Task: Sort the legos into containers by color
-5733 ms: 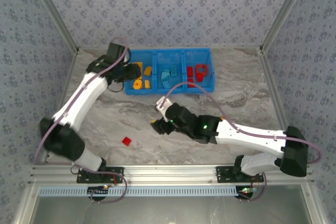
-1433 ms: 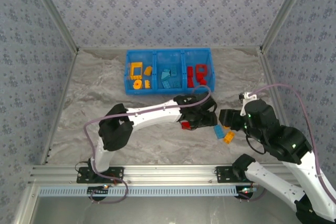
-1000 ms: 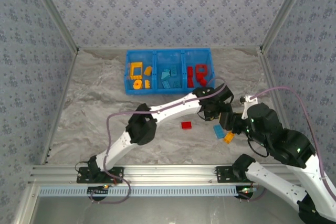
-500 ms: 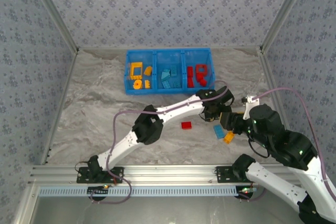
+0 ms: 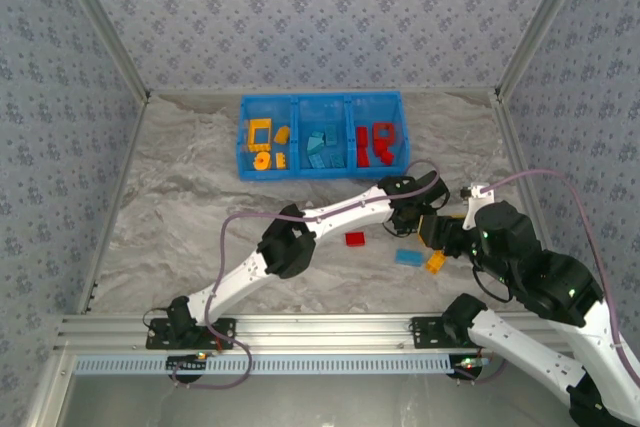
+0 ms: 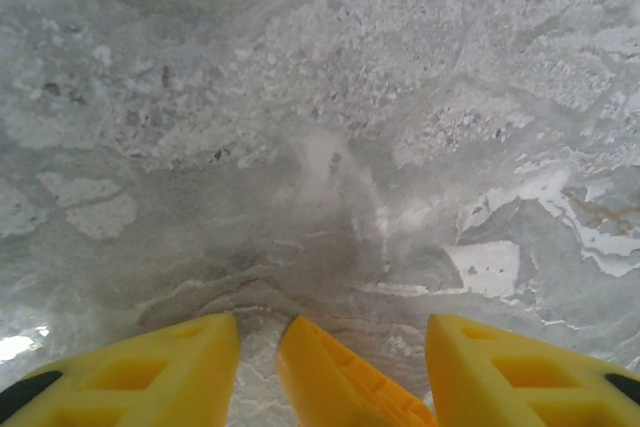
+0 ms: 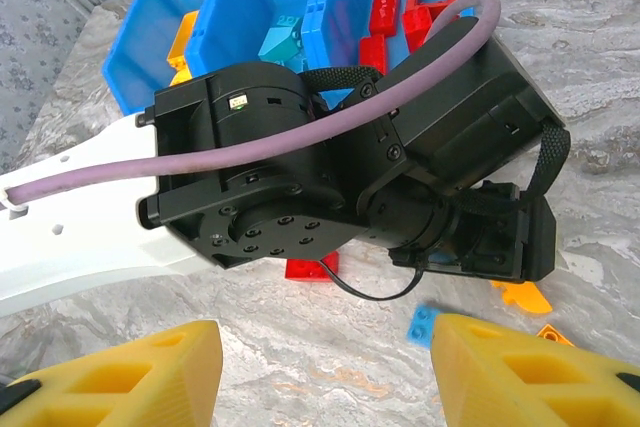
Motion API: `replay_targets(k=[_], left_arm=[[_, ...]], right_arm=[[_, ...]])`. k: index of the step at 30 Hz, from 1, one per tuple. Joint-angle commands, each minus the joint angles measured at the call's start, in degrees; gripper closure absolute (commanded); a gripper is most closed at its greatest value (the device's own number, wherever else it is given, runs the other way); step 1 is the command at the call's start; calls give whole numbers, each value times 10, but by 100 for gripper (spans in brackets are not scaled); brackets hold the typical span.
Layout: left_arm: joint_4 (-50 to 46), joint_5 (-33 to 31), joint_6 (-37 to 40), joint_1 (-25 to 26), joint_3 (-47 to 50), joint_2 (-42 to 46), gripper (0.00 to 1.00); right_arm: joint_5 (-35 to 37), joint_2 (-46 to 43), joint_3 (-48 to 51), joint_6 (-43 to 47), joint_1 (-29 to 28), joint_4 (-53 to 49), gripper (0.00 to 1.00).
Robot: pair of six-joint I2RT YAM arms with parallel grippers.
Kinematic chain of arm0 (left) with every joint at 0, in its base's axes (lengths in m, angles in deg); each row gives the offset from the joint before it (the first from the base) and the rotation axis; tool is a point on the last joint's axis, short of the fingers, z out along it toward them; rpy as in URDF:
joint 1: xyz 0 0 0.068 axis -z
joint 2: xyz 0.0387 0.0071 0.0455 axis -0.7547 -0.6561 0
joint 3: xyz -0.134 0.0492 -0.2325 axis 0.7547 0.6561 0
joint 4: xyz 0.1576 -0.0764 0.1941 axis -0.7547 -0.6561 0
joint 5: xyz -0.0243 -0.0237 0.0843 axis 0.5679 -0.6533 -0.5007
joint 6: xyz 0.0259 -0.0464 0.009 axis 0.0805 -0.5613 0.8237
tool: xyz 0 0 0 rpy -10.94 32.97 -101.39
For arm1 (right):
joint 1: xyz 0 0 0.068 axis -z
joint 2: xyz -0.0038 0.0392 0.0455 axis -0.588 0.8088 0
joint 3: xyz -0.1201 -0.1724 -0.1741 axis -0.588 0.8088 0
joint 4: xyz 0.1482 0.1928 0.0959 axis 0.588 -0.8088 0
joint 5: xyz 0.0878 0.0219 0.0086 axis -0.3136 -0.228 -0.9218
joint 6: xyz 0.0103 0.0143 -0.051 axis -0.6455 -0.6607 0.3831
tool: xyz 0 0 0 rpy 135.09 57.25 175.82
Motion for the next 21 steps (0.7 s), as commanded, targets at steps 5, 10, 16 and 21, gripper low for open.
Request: replay_targets(k=[5, 10, 16, 21], left_arm=[[-19, -69, 10, 2, 101, 74, 54], [19, -82, -10, -7, 185, 134, 50], [35, -68, -30, -2, 207, 181, 34], [44, -34, 169, 12, 150, 165, 35]], right_arm=[[11, -7, 8, -4, -5, 6, 40], [10, -10, 14, -6, -5, 7, 40], [10, -13, 16, -3, -5, 9, 40], [4, -29, 7, 10, -5, 18, 40]])
